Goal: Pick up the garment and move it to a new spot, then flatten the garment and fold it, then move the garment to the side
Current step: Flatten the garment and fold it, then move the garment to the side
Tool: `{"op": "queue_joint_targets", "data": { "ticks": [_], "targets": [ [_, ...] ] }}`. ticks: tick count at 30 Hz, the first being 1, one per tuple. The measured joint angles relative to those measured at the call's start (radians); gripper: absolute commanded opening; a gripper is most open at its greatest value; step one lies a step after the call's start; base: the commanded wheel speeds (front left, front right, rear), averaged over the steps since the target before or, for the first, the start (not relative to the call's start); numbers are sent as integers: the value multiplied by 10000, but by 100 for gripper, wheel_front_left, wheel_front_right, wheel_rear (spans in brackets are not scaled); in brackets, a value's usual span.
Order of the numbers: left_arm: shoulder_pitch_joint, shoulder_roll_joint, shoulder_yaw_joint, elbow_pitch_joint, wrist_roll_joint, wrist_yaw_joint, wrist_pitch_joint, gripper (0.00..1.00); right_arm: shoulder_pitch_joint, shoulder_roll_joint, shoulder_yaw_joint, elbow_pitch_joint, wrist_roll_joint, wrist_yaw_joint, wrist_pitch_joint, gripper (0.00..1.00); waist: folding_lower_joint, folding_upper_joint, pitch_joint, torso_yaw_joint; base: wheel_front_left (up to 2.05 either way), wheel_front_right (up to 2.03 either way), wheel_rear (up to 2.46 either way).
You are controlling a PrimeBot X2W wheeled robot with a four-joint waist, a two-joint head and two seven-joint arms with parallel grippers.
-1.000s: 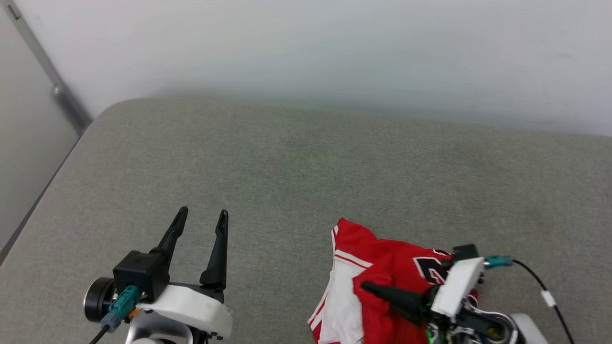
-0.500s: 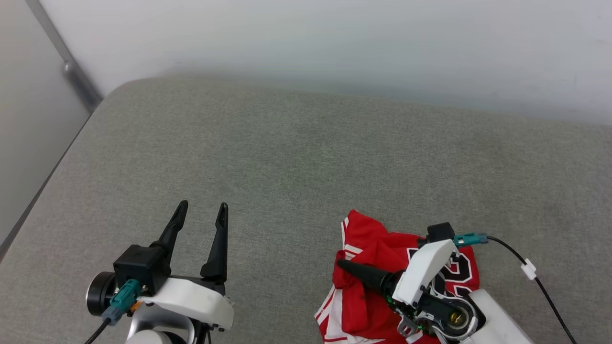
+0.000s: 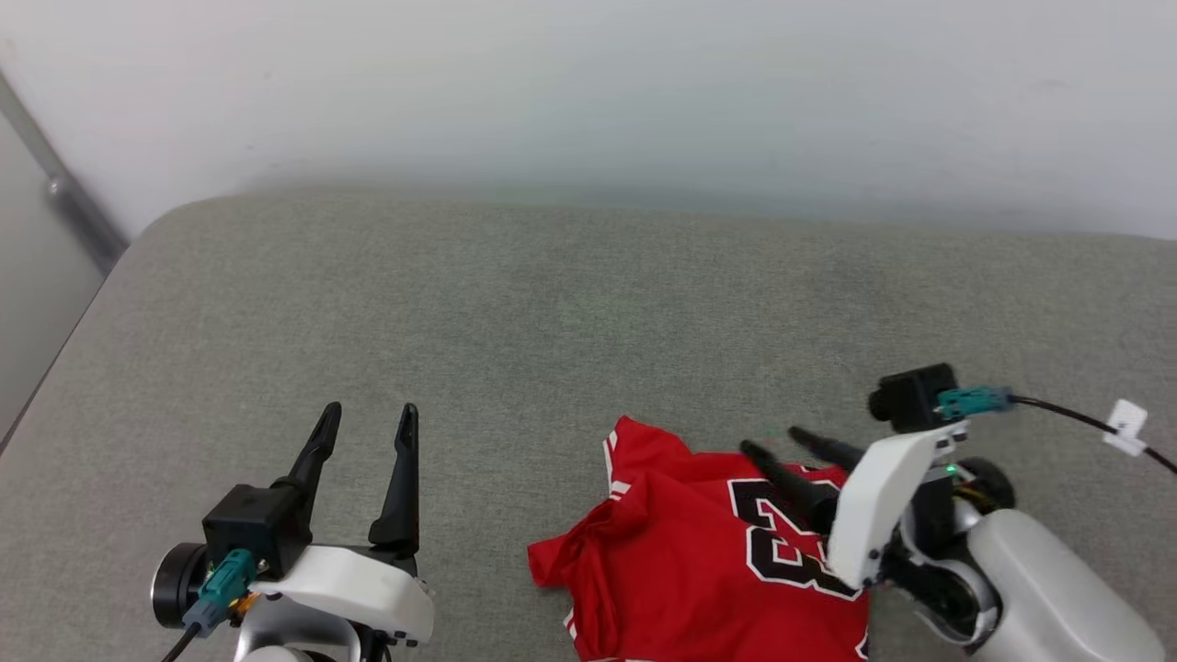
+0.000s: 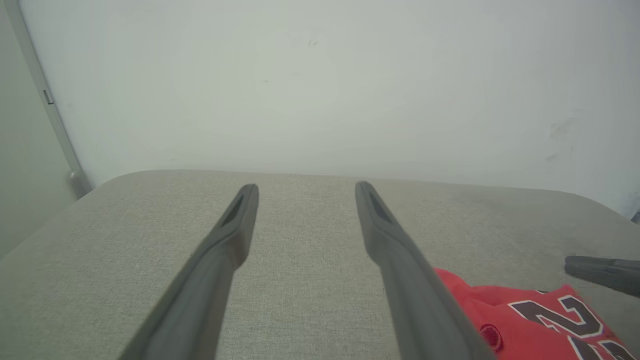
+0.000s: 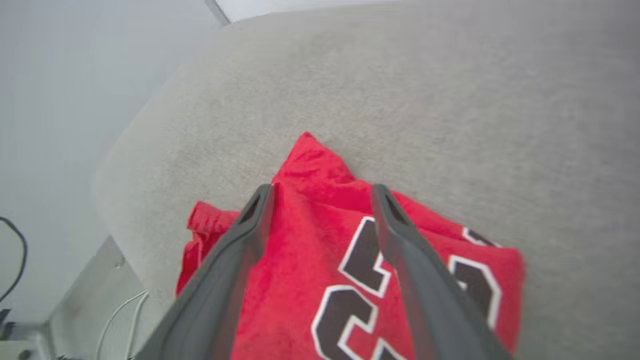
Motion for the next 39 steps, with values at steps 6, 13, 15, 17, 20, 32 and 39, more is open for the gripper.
{"op": "queue_joint_targets", "data": {
  "ticks": [6,13,15,17,20,32,39],
  "targets": [
    [258,52,171,69,-90,153,-138,100,790,-497,-2266,-593,-2963,0,-1452,100,0,0,-140,-447,0,0,0],
    [423,115,399,274,-173,291,-305,100,2381,389,-5250,-2658,-4959,-2,-2491,100,0,0,-217,-787,0,0,0],
    [514,146,460,337,-192,364,-360,100,2781,725,-5630,-3404,-5237,0,-2623,100,0,0,-230,-843,0,0,0],
    [596,165,512,391,-211,397,-389,100,3241,1114,-5950,-4000,-5551,0,-2642,100,0,0,-259,-891,0,0,0],
    [741,182,541,449,-222,451,-439,100,3956,1590,-6063,-4732,-5787,0,-2500,100,0,0,-327,-917,0,0,0],
    [1115,222,376,629,-219,481,-454,100,5762,2330,-6291,-6305,-6194,0,-1985,100,0,1,-647,-1047,0,0,0],
    [1124,251,282,631,-215,481,-368,100,5846,2387,-6284,-6489,-6261,0,-1768,100,0,0,-690,-1145,0,0,0]
  ]
}}
